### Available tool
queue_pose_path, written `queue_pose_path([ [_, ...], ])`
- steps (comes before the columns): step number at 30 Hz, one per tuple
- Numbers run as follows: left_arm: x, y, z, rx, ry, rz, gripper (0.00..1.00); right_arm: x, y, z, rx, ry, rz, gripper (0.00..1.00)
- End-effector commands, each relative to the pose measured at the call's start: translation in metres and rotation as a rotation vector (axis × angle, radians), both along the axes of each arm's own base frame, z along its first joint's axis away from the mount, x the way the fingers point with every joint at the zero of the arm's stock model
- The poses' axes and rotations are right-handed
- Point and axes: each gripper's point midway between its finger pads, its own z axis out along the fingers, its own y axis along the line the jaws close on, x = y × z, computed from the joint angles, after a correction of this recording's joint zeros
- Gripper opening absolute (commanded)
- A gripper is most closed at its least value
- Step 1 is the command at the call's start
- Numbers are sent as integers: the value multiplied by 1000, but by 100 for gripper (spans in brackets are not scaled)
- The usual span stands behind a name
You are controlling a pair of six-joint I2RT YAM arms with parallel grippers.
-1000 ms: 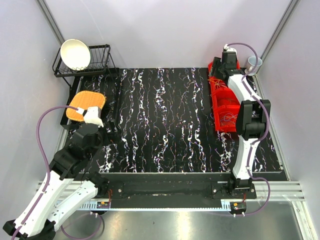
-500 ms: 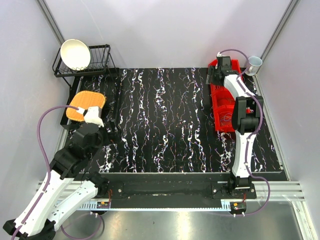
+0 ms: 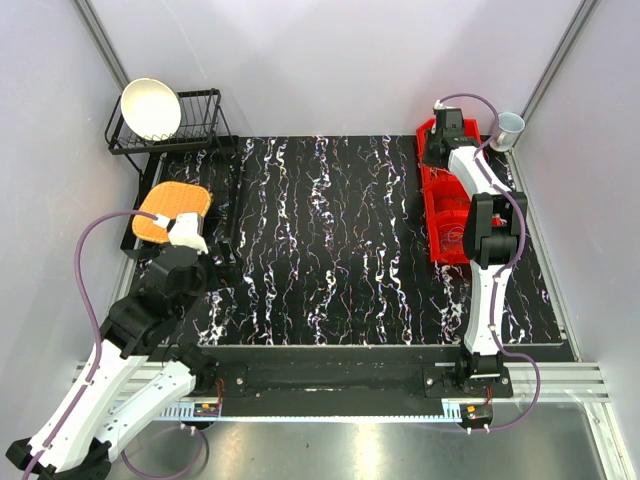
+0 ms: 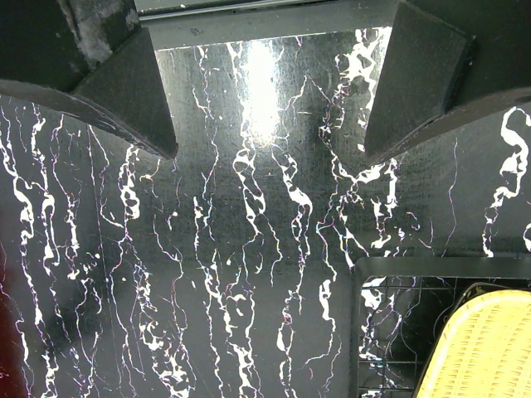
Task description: Untangle the cables
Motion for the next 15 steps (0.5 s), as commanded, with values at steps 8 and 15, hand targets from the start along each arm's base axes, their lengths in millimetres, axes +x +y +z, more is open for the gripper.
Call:
queue_pose_path([
  [8,6,-5,3,-9,-22,-15,99,11,-17,24,-86,-64,-45,0],
  [15,6,-4,3,-6,-21,-12,99,11,-42,24,-120,-70,-121,0],
])
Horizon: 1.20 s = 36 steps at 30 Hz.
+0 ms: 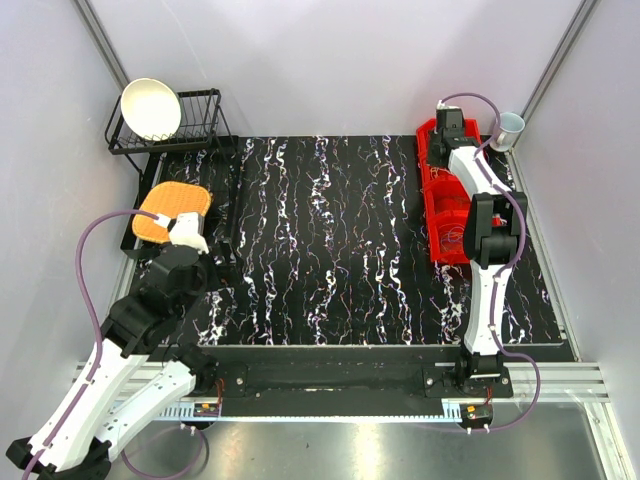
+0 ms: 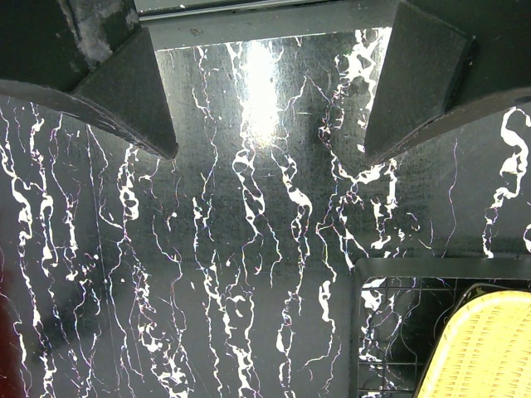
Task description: Untangle the cables
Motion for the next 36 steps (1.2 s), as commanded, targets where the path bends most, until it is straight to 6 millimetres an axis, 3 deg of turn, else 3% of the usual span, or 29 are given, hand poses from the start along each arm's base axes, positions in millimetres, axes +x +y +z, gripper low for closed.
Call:
queue_pose_path([
  [1,6,-4,5,-10,-31,-11,99,10,-24,20,-31,-61,-71,0],
  [8,6,-4,5,-11,-29,-14,99,13,-41,7,-25,-56,-156,0],
  [14,6,-4,5,-11,-30,-12,99,21,-40,6,22,-68,-202,0],
  [17,6,-4,5,-11,-31,-13,99,25,-35,12,47,-68,-189,7],
  [21,6,-4,5,-11,-31,-13,99,26,-32,33,63,-94,-180,19],
  [26,5,-4,5,-10,-29,-14,99,22,-27,55,92,-114,-161,55],
  [30,6,-4,5,-10,-31,-11,99,18,-16,82,139,-142,-115,68],
  [36,6,-4,5,-9,-28,-11,99,5,8,122,248,-182,-36,73],
])
